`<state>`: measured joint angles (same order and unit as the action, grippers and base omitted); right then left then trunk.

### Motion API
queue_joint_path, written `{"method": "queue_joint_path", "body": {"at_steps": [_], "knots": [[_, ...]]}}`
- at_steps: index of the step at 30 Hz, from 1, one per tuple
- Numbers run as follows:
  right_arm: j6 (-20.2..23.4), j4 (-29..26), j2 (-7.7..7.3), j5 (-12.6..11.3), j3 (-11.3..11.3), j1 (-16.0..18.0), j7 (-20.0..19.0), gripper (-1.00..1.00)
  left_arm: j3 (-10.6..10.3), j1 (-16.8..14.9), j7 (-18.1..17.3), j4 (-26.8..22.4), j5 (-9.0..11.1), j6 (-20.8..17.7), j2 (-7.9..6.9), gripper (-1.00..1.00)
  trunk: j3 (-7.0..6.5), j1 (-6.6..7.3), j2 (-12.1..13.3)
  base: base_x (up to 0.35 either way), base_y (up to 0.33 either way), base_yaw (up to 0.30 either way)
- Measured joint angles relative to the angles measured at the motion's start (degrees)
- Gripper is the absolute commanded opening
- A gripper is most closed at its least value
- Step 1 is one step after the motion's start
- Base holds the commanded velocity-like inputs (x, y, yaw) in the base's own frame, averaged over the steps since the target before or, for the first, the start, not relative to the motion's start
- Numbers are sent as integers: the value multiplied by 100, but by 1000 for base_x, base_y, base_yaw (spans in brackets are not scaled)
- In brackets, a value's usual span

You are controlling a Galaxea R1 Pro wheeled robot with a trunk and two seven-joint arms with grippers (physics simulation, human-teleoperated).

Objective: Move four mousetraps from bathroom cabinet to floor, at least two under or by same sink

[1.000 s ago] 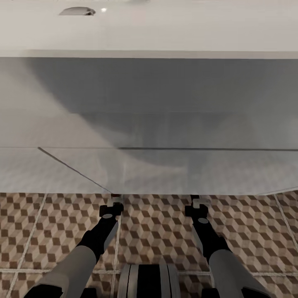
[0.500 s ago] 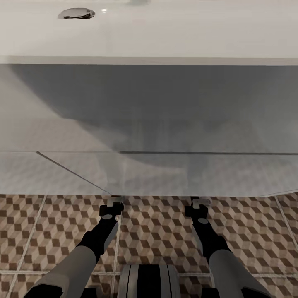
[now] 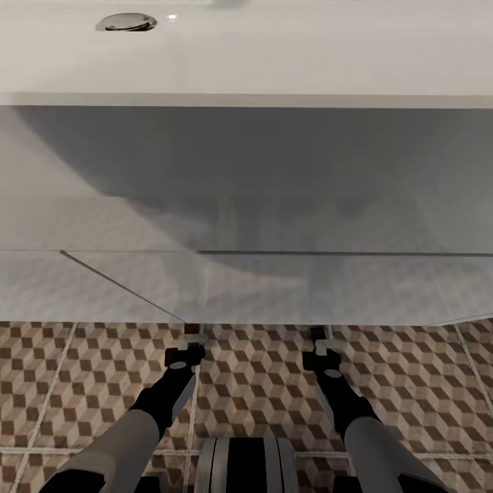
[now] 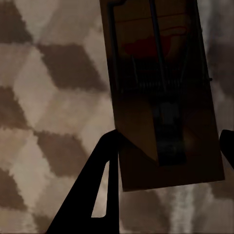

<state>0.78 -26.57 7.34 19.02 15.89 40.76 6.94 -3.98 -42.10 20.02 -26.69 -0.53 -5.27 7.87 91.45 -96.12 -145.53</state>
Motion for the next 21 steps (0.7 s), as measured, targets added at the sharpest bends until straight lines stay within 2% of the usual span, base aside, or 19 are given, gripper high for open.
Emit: {"method": "queue_joint_path", "body": {"at_steps": [21], "knots": [[-14,129,-11,-3,13,0,-1,-100,-8,2,-17,95,13,4,0,-100,0,0,0,0,0,0]]}}
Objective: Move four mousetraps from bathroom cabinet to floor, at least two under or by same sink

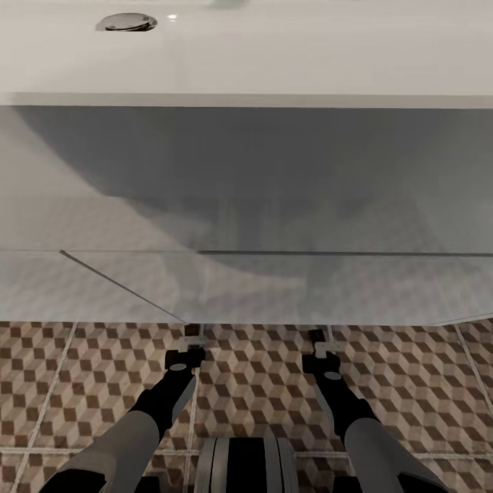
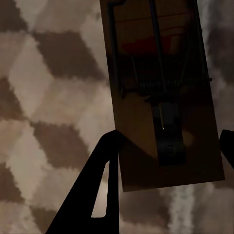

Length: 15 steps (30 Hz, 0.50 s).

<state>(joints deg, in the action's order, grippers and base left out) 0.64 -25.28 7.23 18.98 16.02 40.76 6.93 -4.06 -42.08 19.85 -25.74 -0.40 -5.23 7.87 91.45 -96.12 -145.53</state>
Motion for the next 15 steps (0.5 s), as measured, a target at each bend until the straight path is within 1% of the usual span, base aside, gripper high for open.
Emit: {"method": "queue_joint_path", "body": {"at_steps": [15], "knots": [[-17,0,7,4,0,0,0,-100,0,-2,4,-76,-34,74,3,-100,0,0,0,1,0,0]]}}
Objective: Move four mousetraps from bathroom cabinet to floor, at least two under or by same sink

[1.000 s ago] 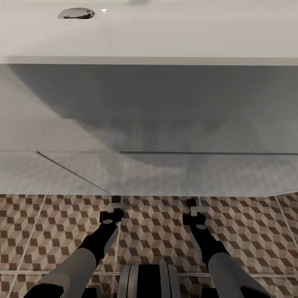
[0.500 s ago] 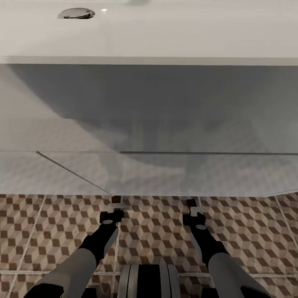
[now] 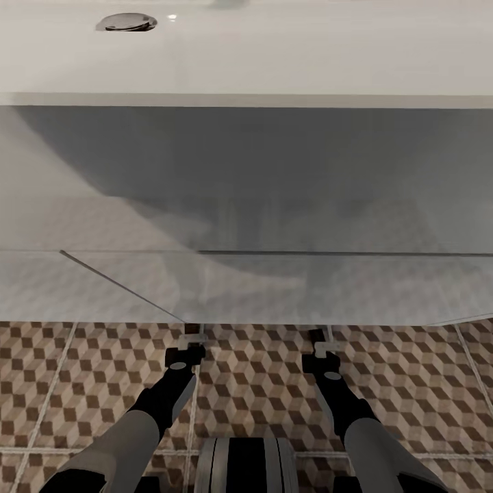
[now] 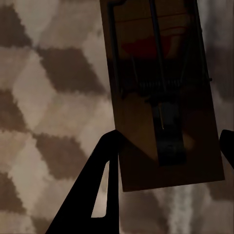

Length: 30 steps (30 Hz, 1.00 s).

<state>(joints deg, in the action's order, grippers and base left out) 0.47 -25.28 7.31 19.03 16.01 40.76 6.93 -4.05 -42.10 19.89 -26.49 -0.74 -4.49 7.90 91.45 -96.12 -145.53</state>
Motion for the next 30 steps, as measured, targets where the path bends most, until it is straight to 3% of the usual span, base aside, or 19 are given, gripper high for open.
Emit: {"method": "queue_joint_path", "body": {"at_steps": [30], "knots": [[-6,0,-7,1,0,0,0,-100,-3,1,5,-4,-7,5,-3,-100,0,1,0,45,0,0]]}}
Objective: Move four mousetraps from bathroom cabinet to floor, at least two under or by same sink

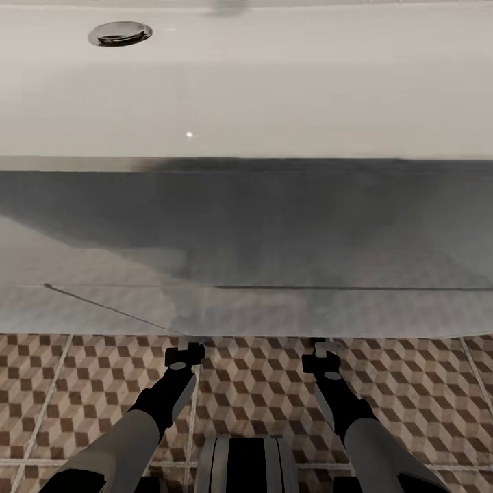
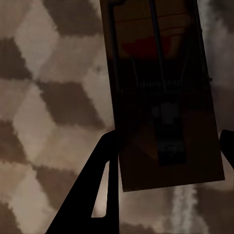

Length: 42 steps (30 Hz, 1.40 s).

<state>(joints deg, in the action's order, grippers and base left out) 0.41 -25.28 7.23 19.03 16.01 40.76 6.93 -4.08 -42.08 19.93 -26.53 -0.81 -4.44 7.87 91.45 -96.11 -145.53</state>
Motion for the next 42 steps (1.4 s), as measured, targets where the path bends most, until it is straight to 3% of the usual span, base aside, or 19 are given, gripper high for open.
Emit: {"method": "queue_joint_path", "body": {"at_steps": [42], "knots": [[-2,34,0,-24,9,0,0,-100,10,-1,-7,159,22,-44,-17,-100,0,-1,0,15,0,0]]}}
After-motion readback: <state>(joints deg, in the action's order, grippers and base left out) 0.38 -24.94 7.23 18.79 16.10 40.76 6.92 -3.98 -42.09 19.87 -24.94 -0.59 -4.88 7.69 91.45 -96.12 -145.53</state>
